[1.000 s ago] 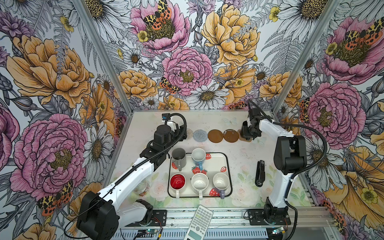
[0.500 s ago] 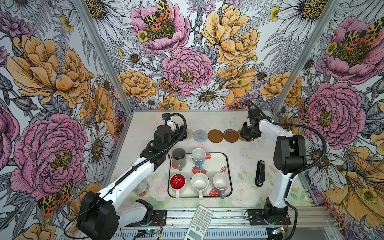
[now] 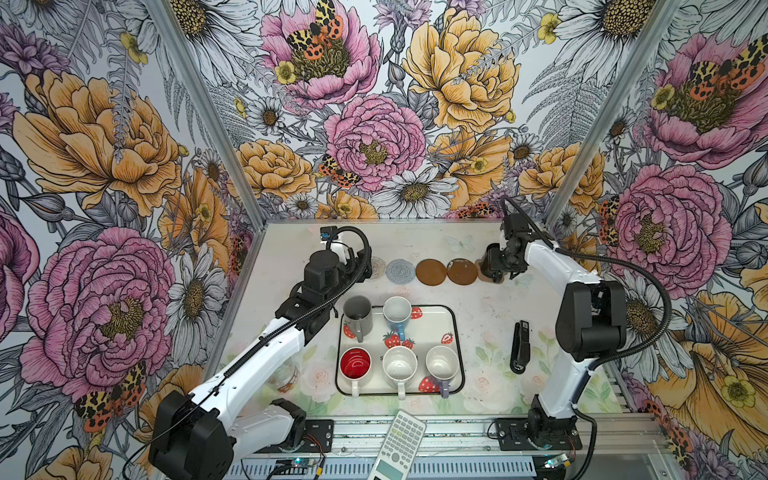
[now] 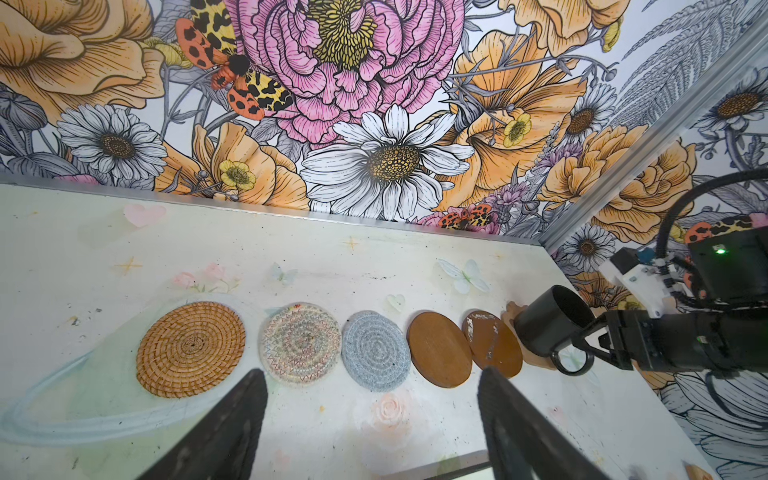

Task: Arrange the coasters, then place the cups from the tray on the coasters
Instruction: 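Lower the black mug onto the paw-shaped coaster and open the right gripper, then move the left gripper over the grey mug while the right rises away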

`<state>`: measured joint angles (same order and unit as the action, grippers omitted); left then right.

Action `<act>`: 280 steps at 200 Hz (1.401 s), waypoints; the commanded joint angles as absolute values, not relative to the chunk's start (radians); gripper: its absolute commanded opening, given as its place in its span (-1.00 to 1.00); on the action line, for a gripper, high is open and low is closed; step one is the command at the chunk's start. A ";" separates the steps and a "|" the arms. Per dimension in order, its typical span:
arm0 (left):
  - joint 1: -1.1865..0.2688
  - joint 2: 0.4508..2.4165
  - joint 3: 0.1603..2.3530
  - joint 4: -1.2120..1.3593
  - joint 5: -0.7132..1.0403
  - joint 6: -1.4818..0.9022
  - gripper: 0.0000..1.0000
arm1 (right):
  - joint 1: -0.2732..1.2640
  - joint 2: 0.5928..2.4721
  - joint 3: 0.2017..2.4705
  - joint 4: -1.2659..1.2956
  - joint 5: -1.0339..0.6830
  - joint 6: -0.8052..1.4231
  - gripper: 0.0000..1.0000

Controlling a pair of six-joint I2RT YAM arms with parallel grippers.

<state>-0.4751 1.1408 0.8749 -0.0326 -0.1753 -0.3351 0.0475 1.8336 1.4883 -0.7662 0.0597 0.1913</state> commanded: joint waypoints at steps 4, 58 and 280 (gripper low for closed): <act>-0.468 1.125 0.874 -0.060 -0.232 -0.358 0.62 | 0.070 1.696 1.469 -0.743 0.093 0.222 0.26; -0.465 1.163 0.902 -0.133 -0.307 -0.353 0.62 | 0.231 1.479 1.363 -0.591 0.174 0.292 0.21; -0.695 1.185 1.164 -0.987 -0.283 -0.398 0.45 | 0.408 1.250 0.907 0.013 0.105 0.616 0.13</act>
<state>-0.6724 1.2240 1.2095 -0.9325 -0.3134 -0.3351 0.4129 1.2831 0.9127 -0.0090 0.0826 0.6205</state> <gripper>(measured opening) 0.727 0.564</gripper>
